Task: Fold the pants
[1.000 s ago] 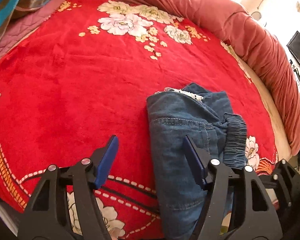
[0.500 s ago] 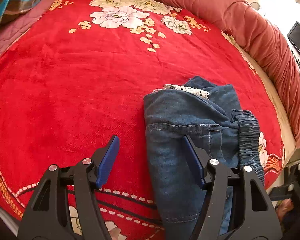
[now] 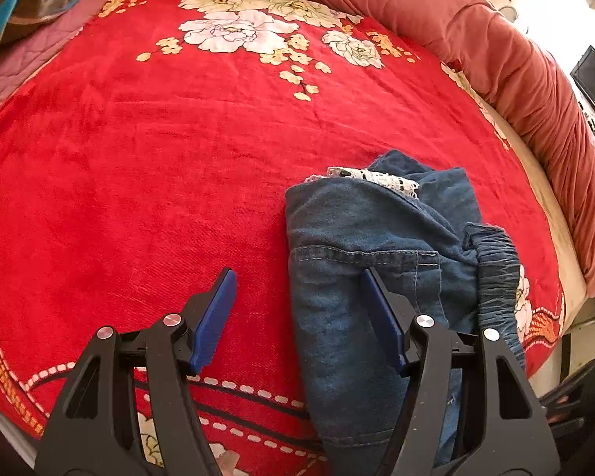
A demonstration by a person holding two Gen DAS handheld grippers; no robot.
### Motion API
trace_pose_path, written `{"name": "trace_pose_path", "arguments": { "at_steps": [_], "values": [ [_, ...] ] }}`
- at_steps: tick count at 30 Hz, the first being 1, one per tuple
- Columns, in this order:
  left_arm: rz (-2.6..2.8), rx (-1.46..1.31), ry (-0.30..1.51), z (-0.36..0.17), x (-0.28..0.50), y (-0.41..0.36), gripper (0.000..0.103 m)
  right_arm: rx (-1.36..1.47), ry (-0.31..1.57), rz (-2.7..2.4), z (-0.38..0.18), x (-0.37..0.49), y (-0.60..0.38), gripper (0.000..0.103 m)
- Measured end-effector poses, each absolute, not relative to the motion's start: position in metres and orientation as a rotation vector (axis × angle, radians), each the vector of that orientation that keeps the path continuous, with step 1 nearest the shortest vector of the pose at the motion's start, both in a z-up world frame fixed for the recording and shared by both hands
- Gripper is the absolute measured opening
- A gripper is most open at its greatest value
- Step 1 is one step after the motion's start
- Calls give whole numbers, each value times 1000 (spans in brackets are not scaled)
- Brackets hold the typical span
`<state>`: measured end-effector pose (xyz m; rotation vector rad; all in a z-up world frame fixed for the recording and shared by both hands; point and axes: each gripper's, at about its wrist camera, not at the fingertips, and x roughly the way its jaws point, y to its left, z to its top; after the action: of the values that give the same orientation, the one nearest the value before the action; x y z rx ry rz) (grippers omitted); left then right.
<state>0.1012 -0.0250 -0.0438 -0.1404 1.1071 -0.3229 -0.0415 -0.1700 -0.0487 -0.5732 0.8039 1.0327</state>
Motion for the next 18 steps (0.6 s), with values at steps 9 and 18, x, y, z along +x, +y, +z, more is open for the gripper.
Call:
{"name": "trace_pose_path", "arguments": {
  "at_steps": [9,18],
  "values": [
    [-320,-153,1106,-45,101,-25,59,-515,893,992,-71,-40,-172,7],
    [-319,-160,1101,-45,100,-24,59,-457,891,1004,-59,-44,-180,30]
  ]
}}
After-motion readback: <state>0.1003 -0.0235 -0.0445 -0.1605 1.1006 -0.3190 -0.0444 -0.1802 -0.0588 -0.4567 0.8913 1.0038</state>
